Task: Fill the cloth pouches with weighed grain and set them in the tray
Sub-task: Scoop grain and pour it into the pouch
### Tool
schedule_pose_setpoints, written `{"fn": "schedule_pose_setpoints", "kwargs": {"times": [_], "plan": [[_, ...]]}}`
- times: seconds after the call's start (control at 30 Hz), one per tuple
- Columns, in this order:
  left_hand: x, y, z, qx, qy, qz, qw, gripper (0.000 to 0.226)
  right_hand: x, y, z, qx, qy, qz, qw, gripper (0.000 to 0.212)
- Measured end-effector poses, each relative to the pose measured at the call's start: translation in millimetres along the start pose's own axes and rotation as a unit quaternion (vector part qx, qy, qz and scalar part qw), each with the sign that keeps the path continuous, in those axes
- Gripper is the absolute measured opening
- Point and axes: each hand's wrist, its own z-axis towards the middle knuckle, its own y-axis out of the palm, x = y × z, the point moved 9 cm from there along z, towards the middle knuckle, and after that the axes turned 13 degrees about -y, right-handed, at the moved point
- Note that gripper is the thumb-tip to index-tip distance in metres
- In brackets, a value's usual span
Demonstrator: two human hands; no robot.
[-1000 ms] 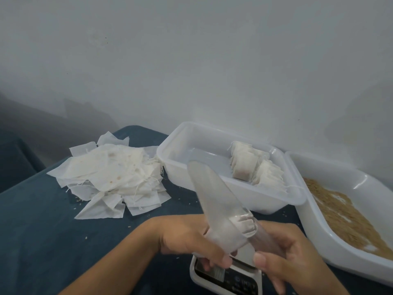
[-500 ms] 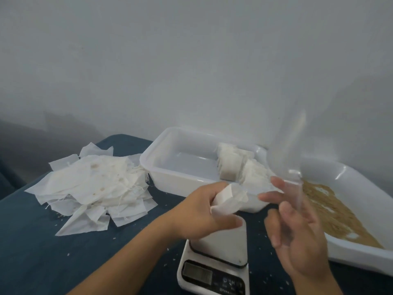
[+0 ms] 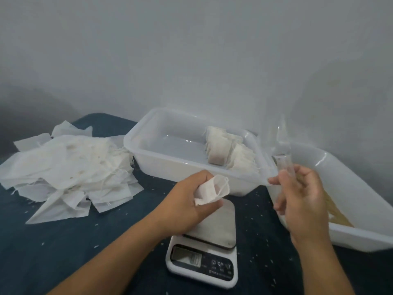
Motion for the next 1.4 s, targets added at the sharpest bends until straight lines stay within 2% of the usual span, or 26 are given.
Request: {"fn": "schedule_pose_setpoints", "kwargs": {"times": [0.1, 0.17, 0.23, 0.3, 0.37, 0.43, 0.47, 0.57, 0.63, 0.7, 0.97, 1.13, 1.27, 1.4], "plan": [[-8, 1, 3, 0.0, -0.019, 0.006, 1.0, 0.021, 14, -37, 22, -0.026, 0.012, -0.165, 0.986, 0.02], [-12, 3, 4, -0.013, -0.028, 0.02, 0.999, 0.02, 31, -68, 41, -0.054, 0.016, -0.279, 0.959, 0.023], [-14, 4, 4, -0.013, -0.031, 0.029, 0.999, 0.02, 53, -102, 63, -0.116, 0.031, -0.397, 0.91, 0.034], [-14, 5, 5, -0.01, -0.029, 0.03, 0.999, 0.021, 72, -134, 83, -0.194, 0.065, -0.497, 0.844, 0.043], [-15, 6, 5, -0.012, -0.03, 0.038, 0.999, 0.023, 85, -163, 101, -0.27, 0.099, -0.581, 0.761, 0.038], [-17, 9, 6, -0.012, -0.034, 0.055, 0.998, 0.02, 92, -184, 113, -0.338, 0.132, -0.641, 0.677, 0.023], [-18, 10, 6, -0.011, -0.035, 0.061, 0.997, 0.019, 93, -189, 117, -0.365, 0.145, -0.653, 0.648, 0.018], [-21, 11, 6, -0.013, -0.043, 0.066, 0.997, 0.018, 91, -192, 125, -0.418, 0.147, -0.672, 0.593, 0.018], [-22, 11, 6, -0.017, -0.049, 0.071, 0.996, 0.018, 90, -189, 125, -0.449, 0.144, -0.668, 0.576, 0.015], [-22, 11, 6, -0.019, -0.052, 0.077, 0.995, 0.018, 91, -184, 119, -0.489, 0.16, -0.632, 0.58, 0.014], [-19, 10, 4, -0.016, -0.05, 0.078, 0.996, 0.017, 98, -164, 94, -0.517, 0.244, -0.447, 0.688, 0.015], [-17, 10, 3, -0.017, -0.048, 0.075, 0.996, 0.02, 127, -137, 83, -0.425, 0.281, -0.336, 0.792, 0.009], [-16, 10, 2, -0.018, -0.046, 0.071, 0.996, 0.021, 150, -111, 88, -0.361, 0.293, -0.304, 0.832, 0.027], [-14, 13, 0, -0.025, -0.038, 0.068, 0.997, 0.017, 169, -84, 104, -0.285, 0.286, -0.299, 0.865, 0.025]]}}
